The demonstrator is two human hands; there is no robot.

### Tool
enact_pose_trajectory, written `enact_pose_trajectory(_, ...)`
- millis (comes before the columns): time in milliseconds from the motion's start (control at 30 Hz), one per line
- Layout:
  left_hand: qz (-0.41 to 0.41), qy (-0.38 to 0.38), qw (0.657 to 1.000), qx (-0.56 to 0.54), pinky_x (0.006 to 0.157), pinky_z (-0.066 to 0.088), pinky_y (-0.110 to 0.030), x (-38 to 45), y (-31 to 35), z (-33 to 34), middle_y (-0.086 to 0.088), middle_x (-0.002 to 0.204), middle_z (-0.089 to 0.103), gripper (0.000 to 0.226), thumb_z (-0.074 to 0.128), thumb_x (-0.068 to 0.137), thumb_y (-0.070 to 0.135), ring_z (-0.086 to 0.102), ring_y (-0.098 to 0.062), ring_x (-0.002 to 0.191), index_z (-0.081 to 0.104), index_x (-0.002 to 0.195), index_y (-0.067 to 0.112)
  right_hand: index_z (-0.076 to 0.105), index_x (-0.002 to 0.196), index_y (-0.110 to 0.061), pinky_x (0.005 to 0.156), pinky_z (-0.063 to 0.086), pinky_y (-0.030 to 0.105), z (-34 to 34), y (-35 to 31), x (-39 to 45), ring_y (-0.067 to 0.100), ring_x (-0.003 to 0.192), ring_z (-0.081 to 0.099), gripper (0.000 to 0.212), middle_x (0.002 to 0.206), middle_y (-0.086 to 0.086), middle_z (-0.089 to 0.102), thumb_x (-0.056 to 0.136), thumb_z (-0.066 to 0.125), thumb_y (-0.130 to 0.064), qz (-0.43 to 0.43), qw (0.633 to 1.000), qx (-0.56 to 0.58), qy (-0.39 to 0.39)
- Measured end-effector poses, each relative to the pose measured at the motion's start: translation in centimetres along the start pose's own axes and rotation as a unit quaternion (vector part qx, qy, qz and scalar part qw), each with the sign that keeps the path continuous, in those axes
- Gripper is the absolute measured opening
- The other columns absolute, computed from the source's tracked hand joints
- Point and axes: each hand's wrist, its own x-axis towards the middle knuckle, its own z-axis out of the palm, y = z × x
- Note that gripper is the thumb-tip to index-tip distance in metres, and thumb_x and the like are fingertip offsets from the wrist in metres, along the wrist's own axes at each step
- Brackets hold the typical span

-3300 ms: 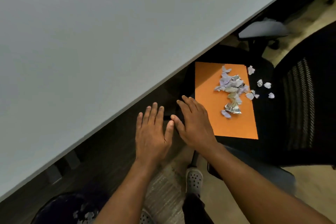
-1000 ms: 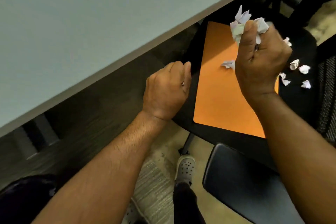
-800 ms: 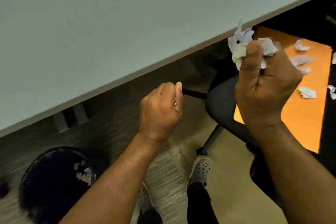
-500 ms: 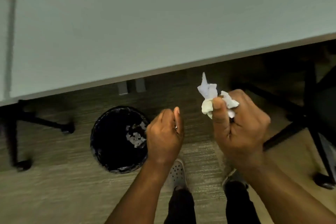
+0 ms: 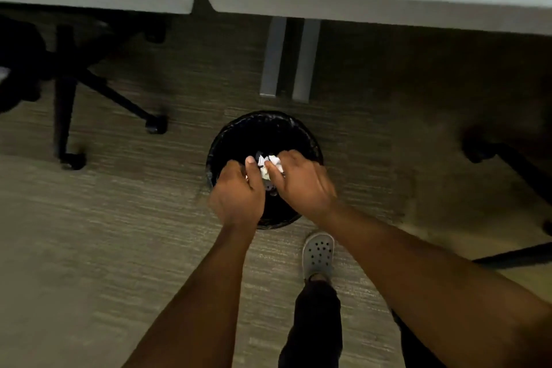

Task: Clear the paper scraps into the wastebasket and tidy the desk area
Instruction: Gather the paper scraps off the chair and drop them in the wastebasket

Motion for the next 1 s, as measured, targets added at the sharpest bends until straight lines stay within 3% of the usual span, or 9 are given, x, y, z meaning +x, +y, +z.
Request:
enact_pose_trajectory(133, -0.022, -0.047, 0.998, -0.017, 0.063, 0.039, -0.035, 0.7, -3.0, 2.0, -0.011, 0.091, 0.061, 0.054, 0.029, 0.096, 0.052, 0.058, -0.031, 0.080, 0.058, 0.089, 0.007, 0.054, 0.120, -0.014, 0.068, 0.047, 0.039, 3.1, 0.5, 1.9, 0.040, 0.091, 0.062, 0.046, 0.113, 0.018, 0.058, 0.101, 0.033, -0.049, 0.037, 0.995, -0.024, -0.091)
enact_pose_trajectory(200, -0.027, -0.108, 0.994, 0.019, 0.081, 0.044, -0.043, 0.5, -4.2, 2.9, -0.016, 0.114, 0.060, 0.062, 0.022, 0.096, 0.053, 0.056, -0.034, 0.102, 0.060, 0.110, 0.006, 0.049, 0.132, -0.018, 0.079, 0.050, 0.041, 4.0, 1.0, 2.5, 0.039, 0.106, 0.059, 0.050, 0.126, 0.018, 0.053, 0.100, 0.030, -0.052, 0.059, 0.988, -0.019, -0.141)
enact_pose_trajectory(267, -0.028, -0.173, 0.983, 0.047, 0.104, 0.035, -0.049, 0.1, -5.1, 3.5, -0.015, 0.144, 0.046, 0.069, 0.016, 0.098, 0.055, 0.041, -0.033, 0.131, 0.050, 0.135, 0.008, 0.036, 0.144, -0.024, 0.095, 0.046, 0.047, 4.7, 1.4, 2.7, 0.039, 0.125, 0.046, 0.055, 0.143, 0.016, 0.042, 0.100, 0.029, -0.055, 0.067, 0.981, -0.030, -0.182)
enact_pose_trajectory(333, -0.021, -0.205, 0.976, 0.066, 0.117, 0.018, -0.049, -0.5, -5.8, 3.9, -0.010, 0.159, 0.023, 0.070, 0.012, 0.099, 0.057, 0.018, -0.028, 0.146, 0.032, 0.149, 0.012, 0.025, 0.150, -0.026, 0.105, 0.036, 0.053, 5.0, 1.7, 2.6, 0.038, 0.138, 0.028, 0.061, 0.155, 0.013, 0.027, 0.098, 0.027, -0.058, 0.069, 0.975, -0.069, -0.198)
enact_pose_trajectory(400, -0.011, -0.215, 0.974, 0.077, 0.120, 0.007, -0.045, -1.1, -6.3, 4.0, -0.006, 0.163, 0.011, 0.074, 0.006, 0.097, 0.060, 0.005, -0.022, 0.149, 0.021, 0.153, 0.014, 0.022, 0.151, -0.026, 0.111, 0.027, 0.055, 5.0, 1.7, 2.4, 0.034, 0.142, 0.020, 0.065, 0.159, 0.010, 0.021, 0.097, 0.025, -0.062, 0.061, 0.974, -0.104, -0.190)
enact_pose_trajectory(500, 0.003, -0.211, 0.974, 0.078, 0.120, 0.001, -0.042, -1.8, -6.4, 3.6, -0.004, 0.163, 0.006, 0.079, -0.001, 0.094, 0.062, -0.001, -0.019, 0.150, 0.015, 0.154, 0.014, 0.023, 0.151, -0.024, 0.114, 0.020, 0.055, 4.7, 1.5, 2.1, 0.031, 0.144, 0.019, 0.068, 0.159, 0.009, 0.021, 0.096, 0.021, -0.064, 0.044, 0.976, -0.124, -0.172)
enact_pose_trajectory(767, 0.031, -0.214, 0.972, 0.089, 0.121, 0.000, -0.041, -2.8, -5.2, 2.0, -0.002, 0.163, 0.007, 0.068, 0.004, 0.099, 0.052, -0.002, -0.018, 0.149, 0.016, 0.154, 0.015, 0.023, 0.151, -0.023, 0.117, 0.016, 0.049, 2.6, 2.1, -0.4, 0.027, 0.146, 0.016, 0.070, 0.160, 0.007, 0.018, 0.095, 0.016, -0.066, 0.035, 0.981, -0.098, -0.161)
enact_pose_trajectory(1000, 0.082, -0.226, 0.967, 0.088, 0.121, -0.001, -0.040, -4.3, -0.8, 0.3, -0.001, 0.163, 0.006, 0.072, -0.001, 0.097, 0.055, -0.003, -0.016, 0.149, 0.018, 0.154, 0.015, 0.021, 0.152, -0.023, 0.117, 0.016, 0.047, -2.2, 2.5, -3.3, 0.025, 0.144, 0.018, 0.072, 0.159, 0.006, 0.020, 0.094, 0.011, -0.065, 0.053, 0.985, -0.095, -0.137)
